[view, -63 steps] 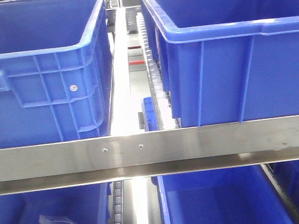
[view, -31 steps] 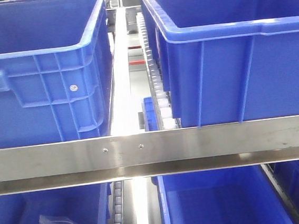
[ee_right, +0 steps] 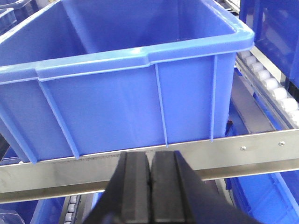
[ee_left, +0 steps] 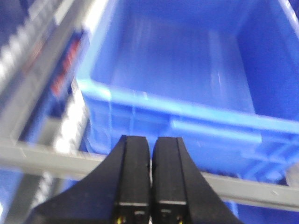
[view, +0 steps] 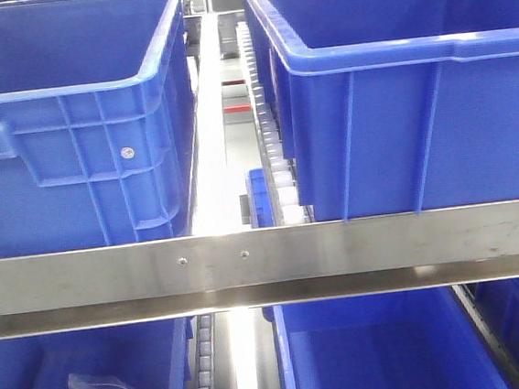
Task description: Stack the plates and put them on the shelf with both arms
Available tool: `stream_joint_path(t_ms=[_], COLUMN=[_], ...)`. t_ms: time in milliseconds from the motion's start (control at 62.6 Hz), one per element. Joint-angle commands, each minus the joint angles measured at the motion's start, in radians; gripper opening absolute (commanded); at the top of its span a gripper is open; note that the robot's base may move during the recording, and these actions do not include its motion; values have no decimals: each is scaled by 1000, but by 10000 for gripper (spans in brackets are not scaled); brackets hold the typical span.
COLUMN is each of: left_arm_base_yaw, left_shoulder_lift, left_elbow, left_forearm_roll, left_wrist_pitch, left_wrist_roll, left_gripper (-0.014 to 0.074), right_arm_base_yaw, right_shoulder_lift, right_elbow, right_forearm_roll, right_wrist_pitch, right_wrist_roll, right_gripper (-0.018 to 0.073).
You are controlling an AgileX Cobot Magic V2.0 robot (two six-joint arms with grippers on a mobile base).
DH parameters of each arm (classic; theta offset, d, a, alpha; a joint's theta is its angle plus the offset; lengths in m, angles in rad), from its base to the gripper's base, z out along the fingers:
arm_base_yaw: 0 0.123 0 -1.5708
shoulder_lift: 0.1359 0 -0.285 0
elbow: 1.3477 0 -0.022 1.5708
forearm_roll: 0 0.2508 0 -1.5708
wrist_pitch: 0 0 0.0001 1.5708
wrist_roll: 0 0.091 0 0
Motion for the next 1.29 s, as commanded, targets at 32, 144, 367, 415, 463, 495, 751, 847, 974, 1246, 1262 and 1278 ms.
stream_joint_path(t_ms=[32, 144, 367, 415, 463, 495, 751, 847, 974, 1246, 1262, 1278], left_arm_base_yaw=[-2, -2, -2, -2, -2, -2, -2, -2, -2, -2, -2, -2], left_shoulder_lift=[-63, -173, -385, -423, -451, -468, -489, -489, -489, -489, -489, -489], left_elbow=[21, 130, 377, 415, 452, 470, 507, 507, 507, 507, 507, 507], left_forearm_roll=[56, 67, 69, 69, 69, 69, 69, 69, 69, 69, 69, 69], left_wrist_pitch=[-93, -156, -296, -313, -324, -324, -322, -325, -325, -316, -316, -316], left_wrist_roll=[-8, -6, -6, -6, -6, -6, -6, -6, -6, -4, -1, 2], left_gripper=[101, 101, 101, 101, 101, 101, 101, 101, 101, 101, 101, 101], right_arm_base_yaw=[-5, -5, -5, -5, -5, -5, -5, -5, -5, -5, -5, -5], right_shoulder_lift=[-22, -22, -22, -22, -22, -22, -22, -22, -22, -22, -22, -22], right_elbow=[-17, -17, -17, -17, -17, -17, -17, -17, -17, -17, -17, -17], right_forearm_roll=[-1, -1, -1, -1, -1, -1, -1, -1, -1, -1, -1, -1], right_wrist_pitch=[-97, -97, -97, -97, -97, -97, -97, -97, -97, -97, -97, -97], right_wrist_roll=[-5, -5, -5, -5, -5, -5, -5, -5, -5, -6, -6, -6], right_gripper=[51, 51, 51, 51, 51, 51, 51, 51, 51, 51, 51, 51])
